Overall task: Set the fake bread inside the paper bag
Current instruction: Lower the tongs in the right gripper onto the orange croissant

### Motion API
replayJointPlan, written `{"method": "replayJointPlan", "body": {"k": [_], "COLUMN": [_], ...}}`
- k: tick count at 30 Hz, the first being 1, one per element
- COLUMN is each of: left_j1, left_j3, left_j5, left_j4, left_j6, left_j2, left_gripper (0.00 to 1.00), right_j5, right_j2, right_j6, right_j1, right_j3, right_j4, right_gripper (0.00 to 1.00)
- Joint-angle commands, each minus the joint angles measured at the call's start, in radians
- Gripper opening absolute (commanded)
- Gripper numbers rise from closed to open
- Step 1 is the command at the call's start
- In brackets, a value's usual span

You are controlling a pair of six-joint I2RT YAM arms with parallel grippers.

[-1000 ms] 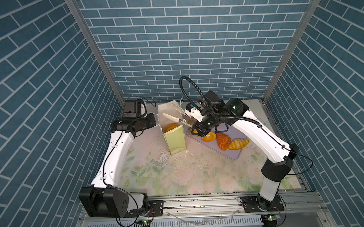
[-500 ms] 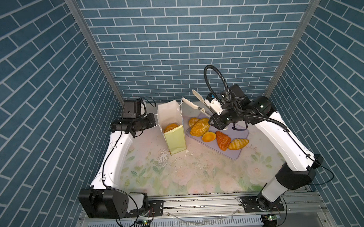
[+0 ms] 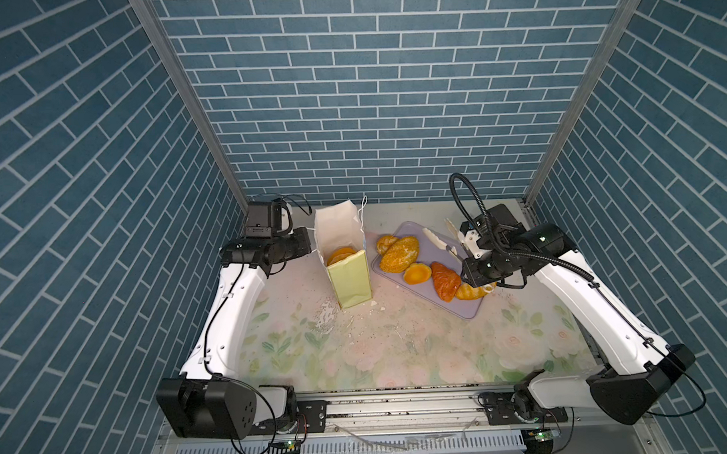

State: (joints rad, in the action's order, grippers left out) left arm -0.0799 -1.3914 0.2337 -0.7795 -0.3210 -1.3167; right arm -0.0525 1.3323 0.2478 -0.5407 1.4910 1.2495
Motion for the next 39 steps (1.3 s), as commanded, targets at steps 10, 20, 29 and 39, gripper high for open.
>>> {"method": "replayJointPlan", "body": {"k": [10, 20, 29, 39], "left_j1": [0.003, 0.004, 0.003, 0.003], "left_j3": [0.019, 0.03, 0.036, 0.038], "left_j5": [0.016, 0.013, 0.007, -0.004], "left_j4": [-0.001, 0.006, 0.002, -0.002], "left_j6": [0.02, 0.013, 0.015, 0.022], "left_j2": [0.029, 0.041, 0.041, 0.034], "left_gripper": [0.06, 0.06, 0.06, 0.06], "right_j5": [-0.029, -0.024, -0.087, -0.041], "right_j2": [-0.041, -0.036, 0.042, 0.178], "right_j6": [0.096, 0.102, 0.051, 0.0], "right_j1": [0.068, 0.086, 0.092, 0.092], "right_j3": [-0.233, -0.326, -0.318, -0.246], "right_j4": [-0.064, -0.061, -0.092, -0.055], "right_gripper": [0.37, 0.37, 0.39, 0.42]}}
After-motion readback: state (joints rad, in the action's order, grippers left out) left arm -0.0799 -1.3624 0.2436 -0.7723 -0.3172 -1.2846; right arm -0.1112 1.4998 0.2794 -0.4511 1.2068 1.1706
